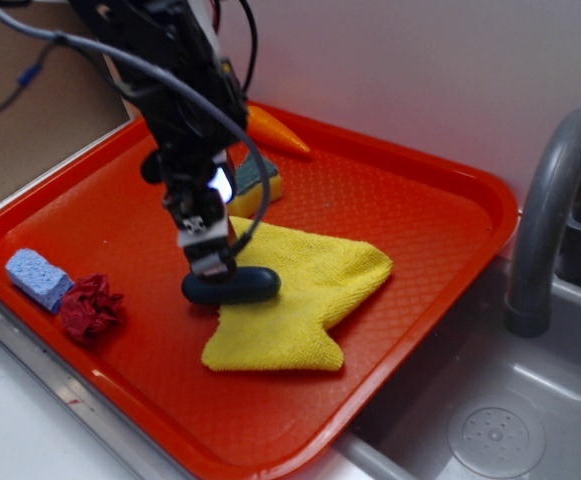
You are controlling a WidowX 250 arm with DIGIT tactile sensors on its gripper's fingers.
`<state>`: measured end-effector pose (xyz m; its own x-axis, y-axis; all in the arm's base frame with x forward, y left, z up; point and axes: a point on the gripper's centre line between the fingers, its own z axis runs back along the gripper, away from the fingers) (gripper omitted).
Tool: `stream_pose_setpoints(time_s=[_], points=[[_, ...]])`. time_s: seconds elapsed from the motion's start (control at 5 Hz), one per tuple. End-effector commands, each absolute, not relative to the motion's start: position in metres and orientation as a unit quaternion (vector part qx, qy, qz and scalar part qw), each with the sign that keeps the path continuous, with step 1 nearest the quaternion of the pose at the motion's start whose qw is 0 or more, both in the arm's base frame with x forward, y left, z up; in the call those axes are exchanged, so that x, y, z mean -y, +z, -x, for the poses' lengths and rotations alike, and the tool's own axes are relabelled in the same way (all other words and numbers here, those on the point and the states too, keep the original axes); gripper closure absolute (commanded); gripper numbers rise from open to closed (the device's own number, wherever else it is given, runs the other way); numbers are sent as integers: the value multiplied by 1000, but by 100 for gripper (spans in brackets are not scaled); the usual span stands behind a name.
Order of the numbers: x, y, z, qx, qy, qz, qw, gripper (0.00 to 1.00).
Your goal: Grab the plastic pickle.
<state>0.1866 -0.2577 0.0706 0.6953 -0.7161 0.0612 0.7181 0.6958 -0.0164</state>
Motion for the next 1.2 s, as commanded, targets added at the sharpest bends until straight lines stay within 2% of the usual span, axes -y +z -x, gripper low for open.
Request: stream_pose_setpoints(time_s=[0.0, 0.2, 0.4, 0.6, 0.8, 1.0], points=[[273, 42, -170, 11, -453, 55, 890, 0], [282, 31, -165, -18, -475, 30, 880, 0], [281, 39, -164, -12, -463, 11, 886, 100], [274, 72, -168, 25, -436, -14, 900, 100], [262, 119, -175, 52, -395, -26, 917, 100], [238, 162, -178, 68, -305, -25, 950, 100]])
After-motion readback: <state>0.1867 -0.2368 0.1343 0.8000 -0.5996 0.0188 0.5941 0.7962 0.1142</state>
